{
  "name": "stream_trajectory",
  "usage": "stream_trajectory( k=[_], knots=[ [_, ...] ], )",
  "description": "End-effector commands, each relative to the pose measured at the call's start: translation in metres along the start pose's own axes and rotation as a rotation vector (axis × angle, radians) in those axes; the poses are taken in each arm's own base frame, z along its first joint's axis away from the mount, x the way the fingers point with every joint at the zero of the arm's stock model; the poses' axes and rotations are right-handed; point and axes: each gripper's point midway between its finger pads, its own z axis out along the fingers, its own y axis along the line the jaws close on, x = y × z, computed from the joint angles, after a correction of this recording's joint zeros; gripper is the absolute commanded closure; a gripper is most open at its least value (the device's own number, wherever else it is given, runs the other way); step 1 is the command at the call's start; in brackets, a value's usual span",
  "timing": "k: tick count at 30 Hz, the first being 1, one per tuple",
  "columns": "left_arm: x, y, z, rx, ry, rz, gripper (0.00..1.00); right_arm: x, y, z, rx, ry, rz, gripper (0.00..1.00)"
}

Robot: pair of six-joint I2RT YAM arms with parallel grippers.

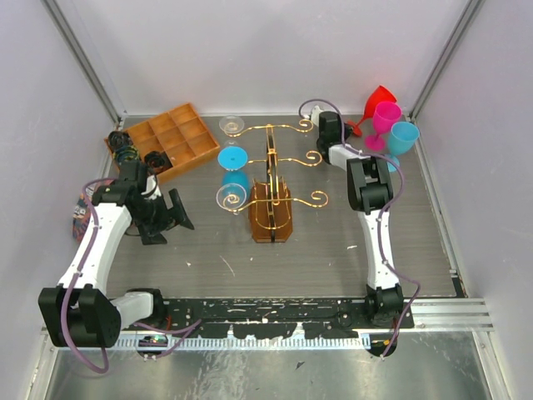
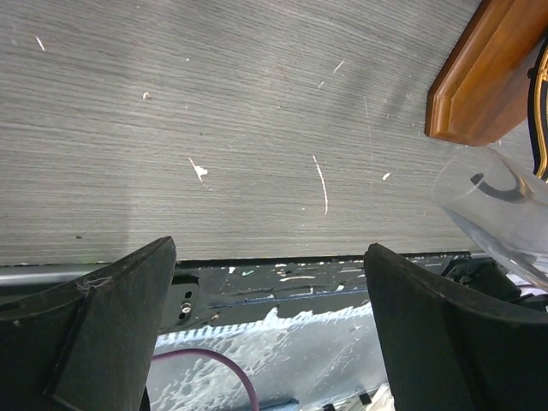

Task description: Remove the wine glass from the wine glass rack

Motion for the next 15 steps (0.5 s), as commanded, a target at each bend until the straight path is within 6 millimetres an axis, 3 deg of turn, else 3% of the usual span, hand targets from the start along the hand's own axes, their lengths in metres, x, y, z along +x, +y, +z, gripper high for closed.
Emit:
stream_trajectory(
  k=[1,15],
  knots=[
    [0.002,-0.006,0.002,0.045,0.000,0.001,0.02,-0.012,-0.011,-0.011,0.050,-0.011,-0.008,0.99],
    [0.001,-0.009,-0.002,0.066,-0.021,0.001,0.02,-0.031,0.060,-0.033,-0.059,-0.025,-0.157,0.99]
  ],
)
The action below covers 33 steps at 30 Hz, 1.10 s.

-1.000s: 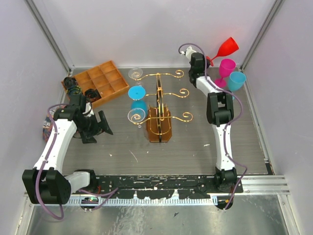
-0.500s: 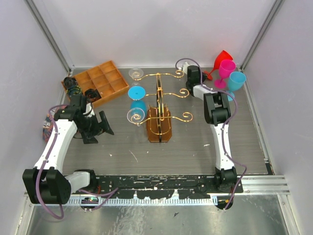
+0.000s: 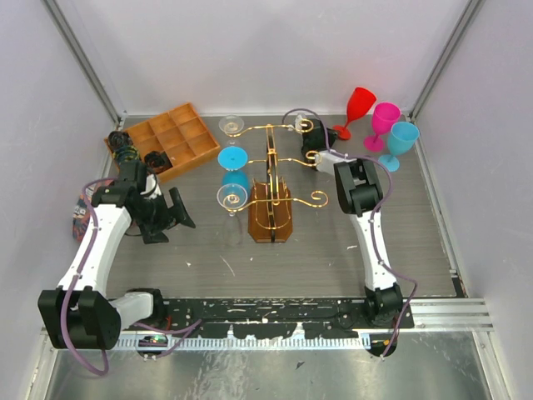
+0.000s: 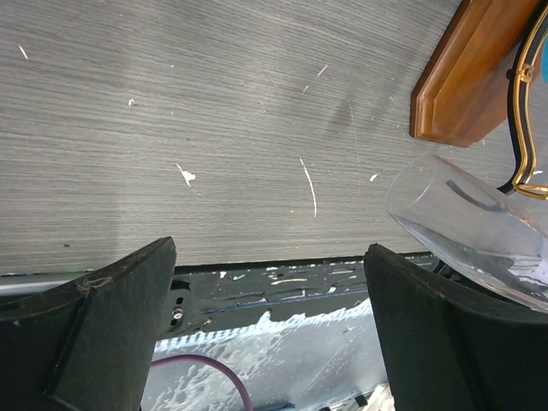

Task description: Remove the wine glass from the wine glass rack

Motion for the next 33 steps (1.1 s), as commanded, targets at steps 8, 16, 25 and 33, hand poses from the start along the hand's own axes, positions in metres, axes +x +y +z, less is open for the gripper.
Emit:
stream_trajectory(
  k=[8,16,25,33],
  knots=[
    [0.004,-0.001,-0.003,0.022,-0.013,0.008,0.02,-0.007,0.046,-0.012,-0.129,-0.005,-0.069,0.60],
    [0.004,-0.004,-0.006,0.034,-0.018,-0.001,0.02,-0.006,0.066,-0.023,-0.266,-0.012,-0.044,0.45],
    [0.005,-0.008,-0.014,0.050,-0.035,-0.008,0.02,-0.006,0.089,-0.061,-0.516,-0.048,0.055,0.46],
    [0.008,-0.008,-0.024,0.044,-0.056,-0.019,0.02,-0.008,0.096,-0.128,-0.878,-0.003,0.229,0.47]
  ],
)
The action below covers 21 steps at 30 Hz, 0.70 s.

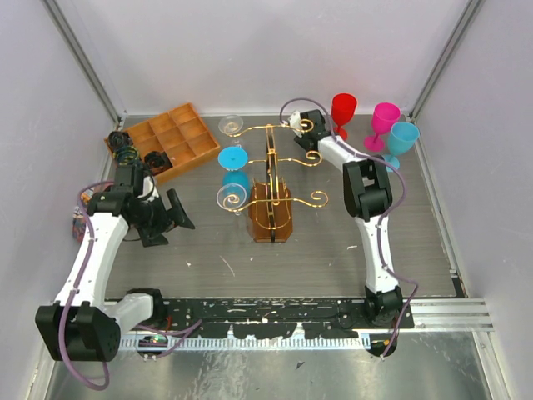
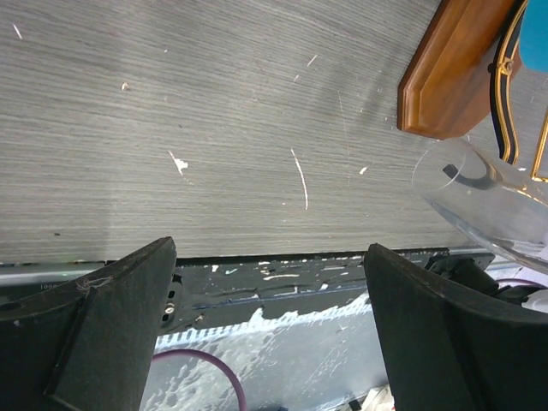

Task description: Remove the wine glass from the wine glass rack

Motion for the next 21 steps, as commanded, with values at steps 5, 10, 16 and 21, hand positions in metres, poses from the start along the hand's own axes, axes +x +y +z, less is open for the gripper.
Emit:
stream_trajectory(
  k=[5,10,16,21],
  knots=[
    [-0.006,-0.007,-0.027,0.002,-0.058,0.013,0.02,0.028,0.090,-0.079,-0.554,0.134,0.208,0.45],
    [-0.015,-0.012,-0.042,-0.006,-0.112,-0.001,0.02,0.032,0.092,-0.107,-0.685,0.167,0.384,0.43],
    [-0.013,-0.015,-0.047,0.008,-0.131,-0.049,0.02,0.045,0.085,-0.129,-0.753,0.243,0.624,0.50],
    [-0.006,-0.013,-0.056,0.003,-0.134,-0.033,0.02,0.062,0.064,-0.152,-0.692,0.276,0.748,0.55]
  ],
)
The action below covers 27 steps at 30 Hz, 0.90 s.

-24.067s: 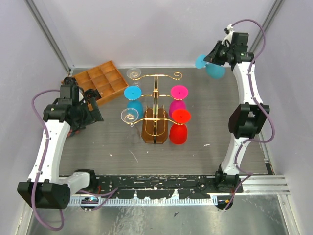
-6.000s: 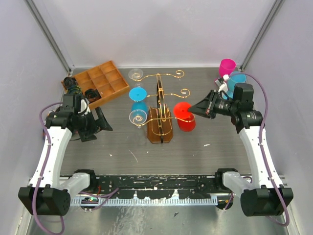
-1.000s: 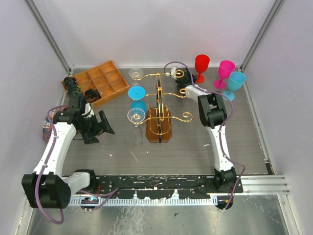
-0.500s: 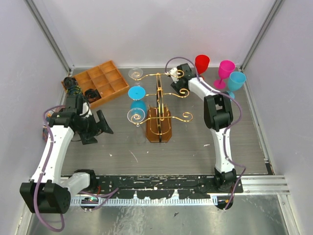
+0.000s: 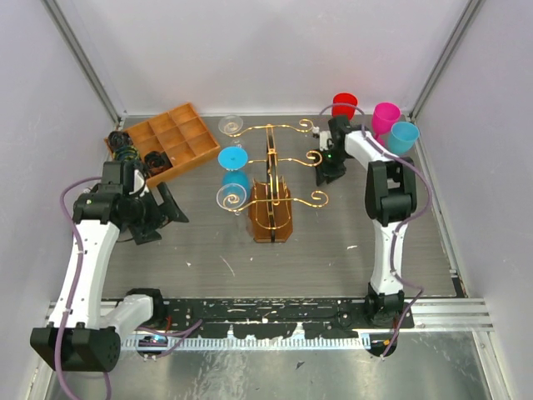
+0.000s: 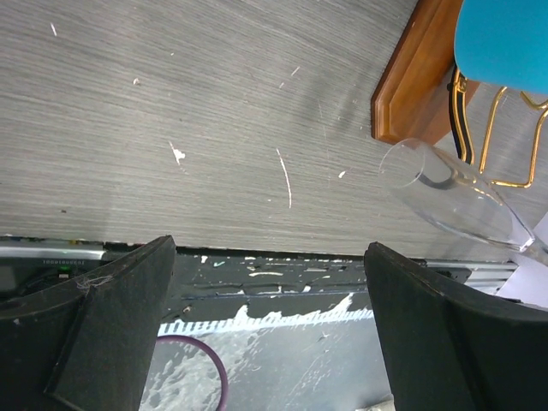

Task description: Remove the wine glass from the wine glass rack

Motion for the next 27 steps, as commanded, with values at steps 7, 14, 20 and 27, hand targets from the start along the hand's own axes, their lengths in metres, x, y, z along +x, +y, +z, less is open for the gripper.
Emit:
stream_trajectory(
  k=[7,14,20,27],
  knots=[
    [0.003,-0.002,-0.028,0.004,-0.038,0.036,0.02,-0.002,-0.001,-0.139,0.075,-0.244,0.260,0.64],
    [0.007,0.000,-0.029,0.012,-0.047,0.040,0.02,-0.074,0.031,-0.291,0.070,-0.731,0.211,0.70],
    [0.007,-0.002,-0.025,0.028,-0.051,0.029,0.02,-0.098,0.107,-0.345,-0.262,-0.840,0.093,0.73],
    [0.003,-0.003,-0.026,0.021,-0.050,0.034,0.02,-0.090,0.235,-0.325,-0.615,-0.603,-0.060,0.72]
  ],
)
